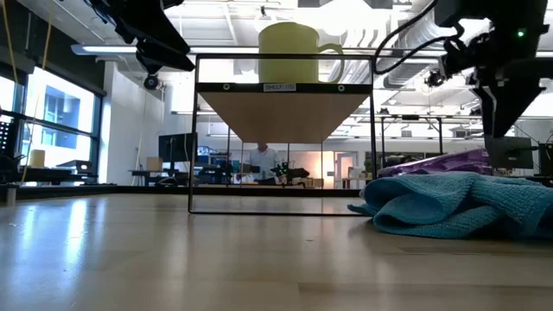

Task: Stack small to large cups/mugs on shelf
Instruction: Put the violet cup on the shelf

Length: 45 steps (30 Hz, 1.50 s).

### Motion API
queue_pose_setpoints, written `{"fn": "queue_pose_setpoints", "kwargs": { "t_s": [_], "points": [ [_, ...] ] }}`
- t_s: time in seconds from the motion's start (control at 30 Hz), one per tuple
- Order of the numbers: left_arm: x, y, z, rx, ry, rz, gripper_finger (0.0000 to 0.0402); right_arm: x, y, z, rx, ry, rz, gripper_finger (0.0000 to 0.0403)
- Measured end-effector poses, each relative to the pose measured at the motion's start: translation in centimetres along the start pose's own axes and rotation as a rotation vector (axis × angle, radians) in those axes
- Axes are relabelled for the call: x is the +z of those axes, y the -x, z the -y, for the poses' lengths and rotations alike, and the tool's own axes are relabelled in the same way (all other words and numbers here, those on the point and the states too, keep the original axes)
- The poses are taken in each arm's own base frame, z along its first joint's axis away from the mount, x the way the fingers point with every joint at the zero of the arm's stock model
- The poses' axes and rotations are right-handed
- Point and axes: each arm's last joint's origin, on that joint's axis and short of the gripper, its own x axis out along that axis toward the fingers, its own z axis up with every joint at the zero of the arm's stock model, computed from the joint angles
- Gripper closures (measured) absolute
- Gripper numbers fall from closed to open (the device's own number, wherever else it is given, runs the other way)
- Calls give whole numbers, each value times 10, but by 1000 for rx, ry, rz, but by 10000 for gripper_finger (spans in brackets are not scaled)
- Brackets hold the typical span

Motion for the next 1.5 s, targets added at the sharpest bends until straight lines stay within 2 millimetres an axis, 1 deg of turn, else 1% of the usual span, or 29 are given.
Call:
{"fn": "queue_pose_setpoints", "kwargs": {
  "t_s": [0.13,0.23,0.37,0.57,0.73,0.87,1.0,1.07,1.13,1.23,1.33,1.37,1.4,1.5],
  "points": [
    [0,0,0,0,-1,0,218,-5,-15,-9,-10,53,-23,222],
    [0,0,0,0,-1,0,218,-6,-25,-14,-99,48,-54,222],
    [0,0,0,0,-2,0,218,0,-37,-20,-219,72,-83,222],
    [0,0,0,0,-3,-1,218,8,-53,-26,-283,102,-167,222],
    [0,0,0,0,-4,-1,218,19,-56,-32,-336,90,-156,222],
    [0,0,0,1,-4,-2,218,31,-52,-35,-372,119,-122,222],
    [-2,0,0,5,-5,-22,218,38,-50,-35,-396,128,-97,224],
    [-3,0,-1,7,-4,-31,218,40,-50,-34,-393,115,-87,237],
    [-3,0,-1,7,-3,-33,218,42,-51,-34,-387,98,-76,260],
    [-4,0,-1,9,-2,-40,218,46,-53,-33,-364,77,-51,309],
    [-5,0,-1,11,14,-48,218,51,-55,-31,-340,51,-32,372],
    [-5,0,-1,12,19,-51,218,52,-56,-30,-335,43,-28,386],
    [-5,0,-1,12,19,-54,218,53,-56,-29,-335,33,-23,393],
    [-7,0,-1,16,21,-67,218,55,-58,-27,-334,1,-21,394]
  ]
}}
